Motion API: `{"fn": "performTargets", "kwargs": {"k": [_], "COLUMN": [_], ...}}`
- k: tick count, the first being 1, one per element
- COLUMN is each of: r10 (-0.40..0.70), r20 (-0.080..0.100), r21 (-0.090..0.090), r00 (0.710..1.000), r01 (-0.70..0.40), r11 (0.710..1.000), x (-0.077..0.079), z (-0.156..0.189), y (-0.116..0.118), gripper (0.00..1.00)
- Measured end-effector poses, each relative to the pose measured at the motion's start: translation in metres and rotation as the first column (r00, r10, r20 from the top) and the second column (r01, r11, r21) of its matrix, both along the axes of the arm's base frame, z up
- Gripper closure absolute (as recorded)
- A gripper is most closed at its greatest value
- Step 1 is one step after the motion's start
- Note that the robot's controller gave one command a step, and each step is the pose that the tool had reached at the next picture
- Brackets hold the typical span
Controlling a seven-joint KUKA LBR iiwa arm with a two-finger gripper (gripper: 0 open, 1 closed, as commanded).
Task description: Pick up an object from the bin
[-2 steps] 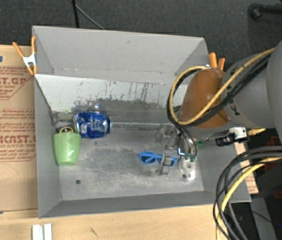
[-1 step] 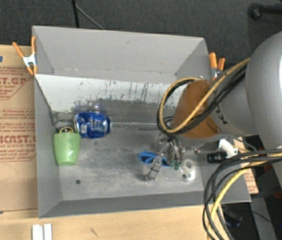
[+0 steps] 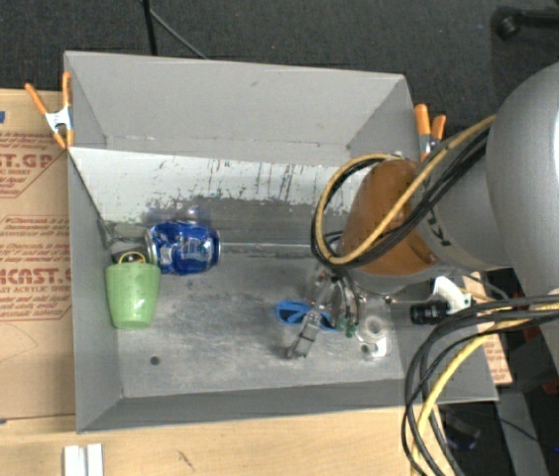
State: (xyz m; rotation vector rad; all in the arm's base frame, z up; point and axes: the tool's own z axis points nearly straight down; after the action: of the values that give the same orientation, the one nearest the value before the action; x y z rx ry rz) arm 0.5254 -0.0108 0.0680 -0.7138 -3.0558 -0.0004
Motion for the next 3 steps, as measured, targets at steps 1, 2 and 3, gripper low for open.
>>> {"fn": "performTargets", "kwargs": {"k": [1,2,3], "r10": [0.000,0.001,0.002], "r20": [0.001,0.005,0.005], "r21": [0.000,0.000,0.000], "r00": [1.000,1.000,1.000], "r01": [0.000,-0.001,-0.002], "r11": [1.000,1.000,1.000], "x": [0.000,0.000,0.001], "z": [0.001,0.022,0.034], "y": [0.000,0.001,0.001], "gripper": [1.00,1.00,1.00]}}
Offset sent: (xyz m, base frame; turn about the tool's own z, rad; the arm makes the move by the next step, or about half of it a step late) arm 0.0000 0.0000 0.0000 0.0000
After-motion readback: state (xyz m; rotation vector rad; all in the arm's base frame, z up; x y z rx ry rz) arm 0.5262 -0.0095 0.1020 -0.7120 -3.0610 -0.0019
